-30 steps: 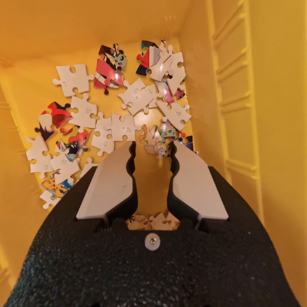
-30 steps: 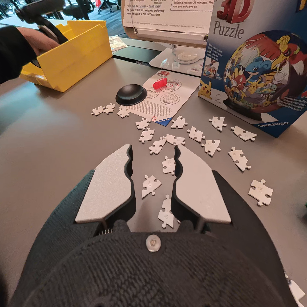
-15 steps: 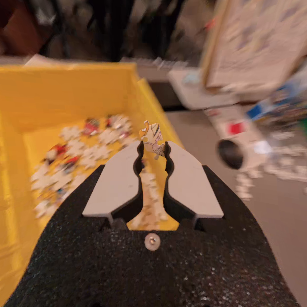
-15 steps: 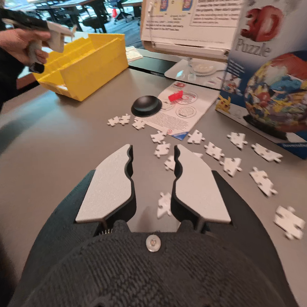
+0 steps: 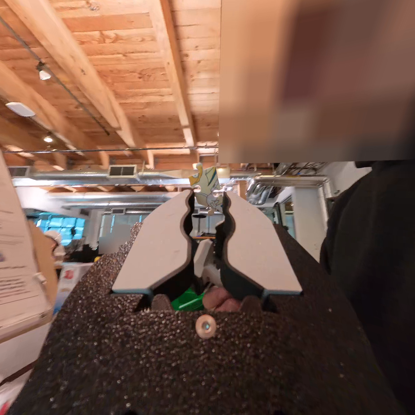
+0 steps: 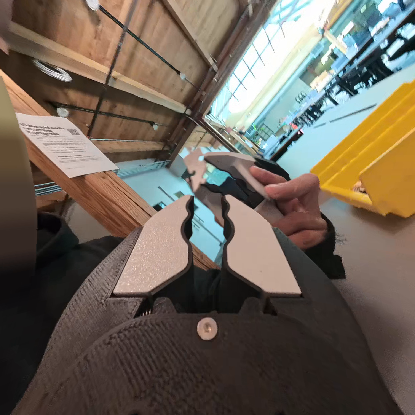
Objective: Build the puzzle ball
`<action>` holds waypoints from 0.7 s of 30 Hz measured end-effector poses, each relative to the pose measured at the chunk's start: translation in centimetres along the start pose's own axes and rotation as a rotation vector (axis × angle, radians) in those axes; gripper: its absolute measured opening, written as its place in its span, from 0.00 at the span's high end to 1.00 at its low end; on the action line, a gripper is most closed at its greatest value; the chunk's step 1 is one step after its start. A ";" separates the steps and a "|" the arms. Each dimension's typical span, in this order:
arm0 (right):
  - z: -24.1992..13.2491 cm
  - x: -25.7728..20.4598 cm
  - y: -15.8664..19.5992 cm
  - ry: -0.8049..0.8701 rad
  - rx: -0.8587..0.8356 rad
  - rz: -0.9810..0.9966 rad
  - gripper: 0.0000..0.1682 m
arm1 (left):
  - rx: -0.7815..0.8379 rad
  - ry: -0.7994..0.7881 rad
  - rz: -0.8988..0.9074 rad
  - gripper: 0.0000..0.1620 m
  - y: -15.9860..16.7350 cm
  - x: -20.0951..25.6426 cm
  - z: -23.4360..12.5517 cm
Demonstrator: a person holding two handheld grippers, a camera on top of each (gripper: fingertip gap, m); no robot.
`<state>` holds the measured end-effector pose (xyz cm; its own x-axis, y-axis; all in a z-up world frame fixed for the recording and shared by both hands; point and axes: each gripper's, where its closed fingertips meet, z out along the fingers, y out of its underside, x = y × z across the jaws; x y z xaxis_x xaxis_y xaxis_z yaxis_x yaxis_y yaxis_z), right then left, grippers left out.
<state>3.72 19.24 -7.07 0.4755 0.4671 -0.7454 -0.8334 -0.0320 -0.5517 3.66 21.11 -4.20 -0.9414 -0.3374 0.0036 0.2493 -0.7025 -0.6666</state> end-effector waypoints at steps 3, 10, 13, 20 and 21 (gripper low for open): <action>0.6 -0.5 1.1 -0.038 -0.027 0.057 0.83 | 0.004 0.075 -0.024 0.86 1.3 1.4 0.6; 0.9 -2.4 0.9 -0.219 0.041 0.216 0.90 | 0.048 0.141 -0.060 0.86 1.0 2.4 1.0; 1.3 -2.8 1.1 -0.231 0.032 0.215 0.90 | 0.033 0.148 -0.052 0.86 1.3 2.5 1.1; 0.8 -2.2 0.9 -0.180 0.030 0.176 0.98 | 0.011 0.143 -0.069 0.86 2.1 2.4 0.9; 0.6 -1.9 0.9 -0.152 0.010 0.156 0.98 | -0.013 0.134 -0.070 0.86 2.3 2.3 0.7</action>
<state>1.90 18.80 -5.93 0.2932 0.5853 -0.7559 -0.8968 -0.1056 -0.4297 2.29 18.24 -5.20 -0.9786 -0.2000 -0.0486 0.1794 -0.7128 -0.6781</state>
